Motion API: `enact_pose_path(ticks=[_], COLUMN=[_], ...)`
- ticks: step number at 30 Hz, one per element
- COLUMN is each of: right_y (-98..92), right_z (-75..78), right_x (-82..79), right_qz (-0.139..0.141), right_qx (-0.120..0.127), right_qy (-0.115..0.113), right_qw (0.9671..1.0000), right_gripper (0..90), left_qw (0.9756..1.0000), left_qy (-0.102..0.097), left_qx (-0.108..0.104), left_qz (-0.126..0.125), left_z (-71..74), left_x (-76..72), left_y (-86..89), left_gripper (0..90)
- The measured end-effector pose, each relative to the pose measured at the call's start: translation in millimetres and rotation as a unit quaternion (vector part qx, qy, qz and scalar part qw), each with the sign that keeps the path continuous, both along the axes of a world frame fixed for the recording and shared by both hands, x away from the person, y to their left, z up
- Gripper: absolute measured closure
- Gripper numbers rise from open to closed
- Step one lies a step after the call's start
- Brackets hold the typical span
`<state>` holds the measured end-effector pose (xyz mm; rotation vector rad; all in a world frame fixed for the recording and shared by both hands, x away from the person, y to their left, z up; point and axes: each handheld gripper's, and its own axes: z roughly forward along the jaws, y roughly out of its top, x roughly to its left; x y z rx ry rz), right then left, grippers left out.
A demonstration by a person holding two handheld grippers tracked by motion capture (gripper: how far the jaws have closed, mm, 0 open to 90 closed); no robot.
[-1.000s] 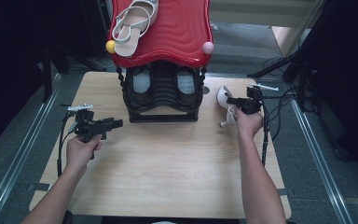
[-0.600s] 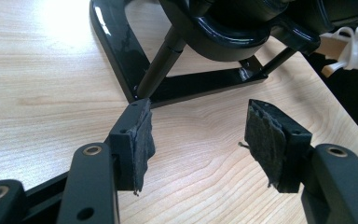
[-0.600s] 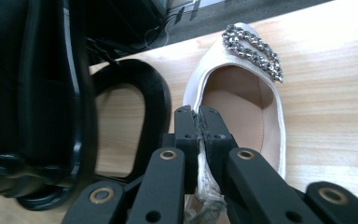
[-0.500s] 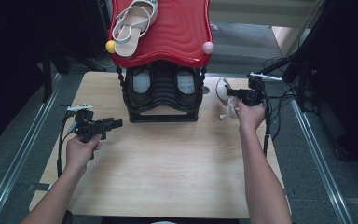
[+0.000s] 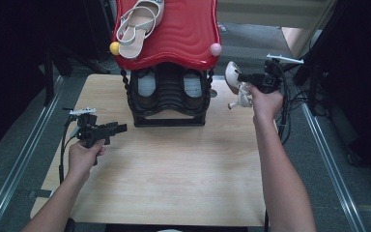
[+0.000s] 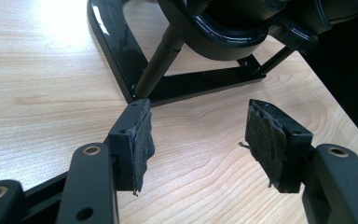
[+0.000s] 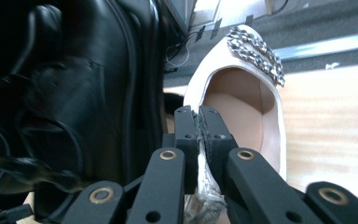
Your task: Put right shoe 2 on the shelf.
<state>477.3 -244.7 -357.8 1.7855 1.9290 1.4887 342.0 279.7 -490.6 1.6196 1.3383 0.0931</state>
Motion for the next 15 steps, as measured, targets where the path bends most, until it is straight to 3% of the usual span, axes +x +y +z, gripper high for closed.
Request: enact_pose_path(ticks=[9, 15], right_y=[2.0, 12.1], right_z=[54.7, 95.9], right_x=[0.5, 2.6], right_qz=[0.0, 0.005], right_qx=[0.027, 0.02], right_qy=[-0.03, -0.05], right_qw=[0.9992, 0.9985], right_gripper=[88.5, 88.5], left_qw=[0.9999, 1.0], left_qy=[-0.001, -0.001], left_qx=[0.008, 0.006], left_qz=[-0.006, -0.006], left_z=[0.4, 0.8], left_x=[-0.2, -0.5], left_y=[-2.0, -3.8], left_gripper=[41.5, 41.5])
